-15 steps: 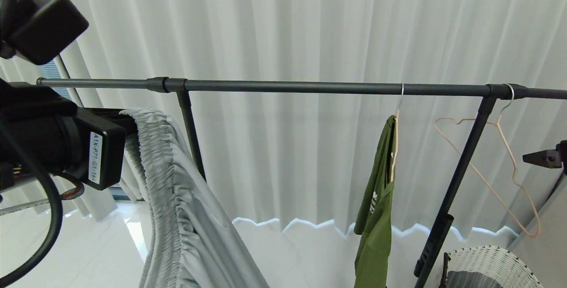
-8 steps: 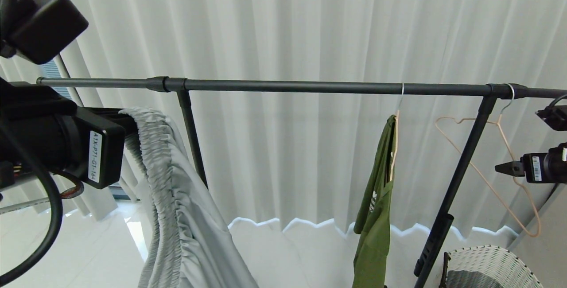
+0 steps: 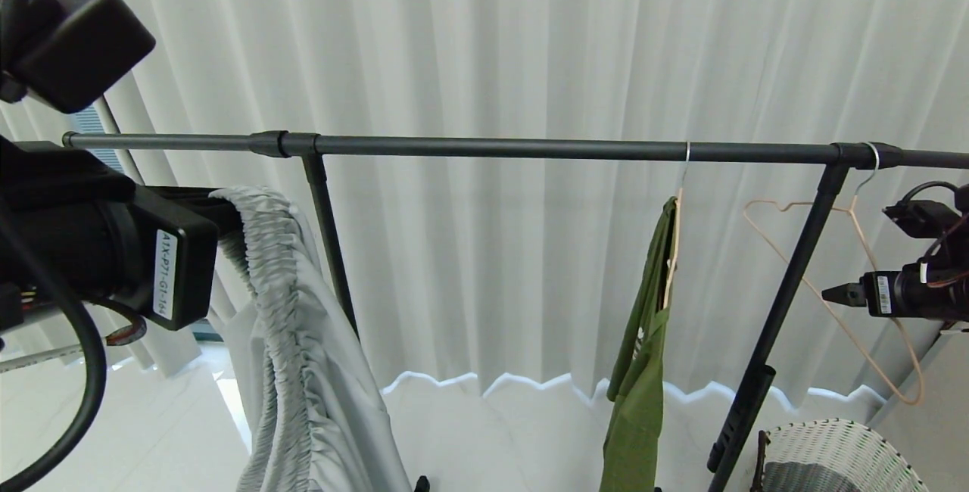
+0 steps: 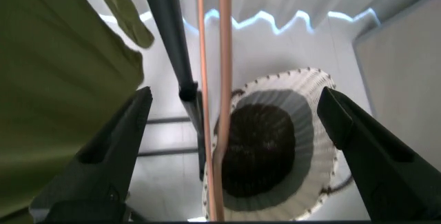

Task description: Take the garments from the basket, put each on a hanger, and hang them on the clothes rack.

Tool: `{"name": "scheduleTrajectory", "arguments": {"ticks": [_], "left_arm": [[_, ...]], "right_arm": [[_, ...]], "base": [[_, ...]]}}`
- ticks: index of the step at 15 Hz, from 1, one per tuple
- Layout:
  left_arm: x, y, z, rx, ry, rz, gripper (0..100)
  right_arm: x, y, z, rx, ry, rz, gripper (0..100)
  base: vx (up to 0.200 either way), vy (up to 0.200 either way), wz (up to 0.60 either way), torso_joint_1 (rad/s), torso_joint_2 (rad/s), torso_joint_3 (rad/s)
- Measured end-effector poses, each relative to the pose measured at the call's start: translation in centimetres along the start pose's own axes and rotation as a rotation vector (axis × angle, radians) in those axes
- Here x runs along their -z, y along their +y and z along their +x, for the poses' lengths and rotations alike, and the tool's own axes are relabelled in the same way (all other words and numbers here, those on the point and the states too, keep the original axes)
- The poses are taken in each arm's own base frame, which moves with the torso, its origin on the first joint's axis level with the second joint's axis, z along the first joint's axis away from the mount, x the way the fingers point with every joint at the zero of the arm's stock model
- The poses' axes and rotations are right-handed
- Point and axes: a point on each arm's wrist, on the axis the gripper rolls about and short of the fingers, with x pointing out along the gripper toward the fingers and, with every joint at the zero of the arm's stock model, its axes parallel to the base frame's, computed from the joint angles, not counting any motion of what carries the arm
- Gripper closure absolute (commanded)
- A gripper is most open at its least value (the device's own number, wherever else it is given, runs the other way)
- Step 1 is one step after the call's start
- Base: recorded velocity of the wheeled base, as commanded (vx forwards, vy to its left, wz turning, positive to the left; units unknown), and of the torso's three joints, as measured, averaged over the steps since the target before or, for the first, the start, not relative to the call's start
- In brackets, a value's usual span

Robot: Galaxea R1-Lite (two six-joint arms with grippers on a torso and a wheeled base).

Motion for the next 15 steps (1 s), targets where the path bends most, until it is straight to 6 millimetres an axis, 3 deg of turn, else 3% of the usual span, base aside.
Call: {"name": "scheduleTrajectory", "arguments": {"ticks": [1,8,15], "left_arm": [[0.0,-0.1,0.0,0.005,0.0,0.003,100],[0.4,-0.3,-0.1,0.013,0.006,0.01,100],[0.5,0.1,-0.7,0.009,-0.011,0.001,100]], "right_arm": [[0.0,0.0,0.2,-0.002,0.001,0.002,100],[0.1,0.0,0.6,-0.001,0.011,0.003,100],[-0.8,0.1,-1.7,0.0,-0.067,0.011,100]], "base": [[0.0,0.0,0.0,0.0,0.0,0.0],[0.0,0.0,0.0,0.0,0.0,0.0],[0.0,0.0,0.0,0.0,0.0,0.0]]}}
